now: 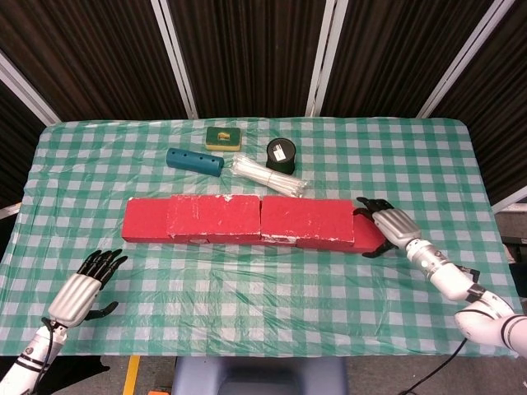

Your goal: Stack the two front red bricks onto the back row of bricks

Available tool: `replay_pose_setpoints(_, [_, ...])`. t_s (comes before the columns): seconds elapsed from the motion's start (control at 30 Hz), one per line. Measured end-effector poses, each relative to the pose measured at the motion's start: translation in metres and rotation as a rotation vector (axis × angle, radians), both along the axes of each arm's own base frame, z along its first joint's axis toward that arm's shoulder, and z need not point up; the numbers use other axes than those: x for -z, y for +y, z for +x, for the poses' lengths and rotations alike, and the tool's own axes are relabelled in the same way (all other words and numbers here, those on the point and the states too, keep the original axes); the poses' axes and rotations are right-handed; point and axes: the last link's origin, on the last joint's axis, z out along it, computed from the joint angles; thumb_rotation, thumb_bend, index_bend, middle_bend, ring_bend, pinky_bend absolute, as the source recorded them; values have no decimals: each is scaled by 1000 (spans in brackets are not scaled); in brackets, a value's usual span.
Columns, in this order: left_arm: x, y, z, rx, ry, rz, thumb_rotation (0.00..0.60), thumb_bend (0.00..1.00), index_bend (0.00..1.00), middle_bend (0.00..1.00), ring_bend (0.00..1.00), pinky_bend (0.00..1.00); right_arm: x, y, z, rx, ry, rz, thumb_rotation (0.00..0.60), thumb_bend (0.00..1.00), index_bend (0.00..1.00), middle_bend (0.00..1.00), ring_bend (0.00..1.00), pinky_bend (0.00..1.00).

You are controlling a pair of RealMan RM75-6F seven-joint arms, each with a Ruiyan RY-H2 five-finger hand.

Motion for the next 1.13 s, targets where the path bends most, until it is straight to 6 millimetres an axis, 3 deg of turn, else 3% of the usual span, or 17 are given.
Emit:
replay_pose_setpoints(0.33, [-2,0,0,0,-2,6,600,261,0,0,0,17,-5,4,-3,5,0,-12,600,171,225,0,0,0])
replay_pose_setpoints(0.57, [-6,-3,3,15,-10,25,600,262,0,0,0,17,-25,22,-8,-22,-54,-91,600,163,8,0,0,0])
replay_pose_setpoints(0.67, [-8,-5,6,26,-17,46,600,268,0,0,0,17,-37,41,-10,-64,-96,-160,599,163,0,0,0,0])
replay_pose_setpoints(0.8, [-15,-11,11,45,-23,90,600,275,0,0,0,17,-54,87,-18,-130,-105,-294,593,163,0,0,0,0])
replay_pose_setpoints(1.0, [-25,-20,16,63,3,130,600,294,0,0,0,17,-65,159,-30,-182,82,-480,600,163,0,0,0,0])
replay_pose_setpoints(1.13, [-31,-24,17,48,34,156,600,297,0,0,0,17,-63,189,-31,-174,173,-510,600,163,0,0,0,0])
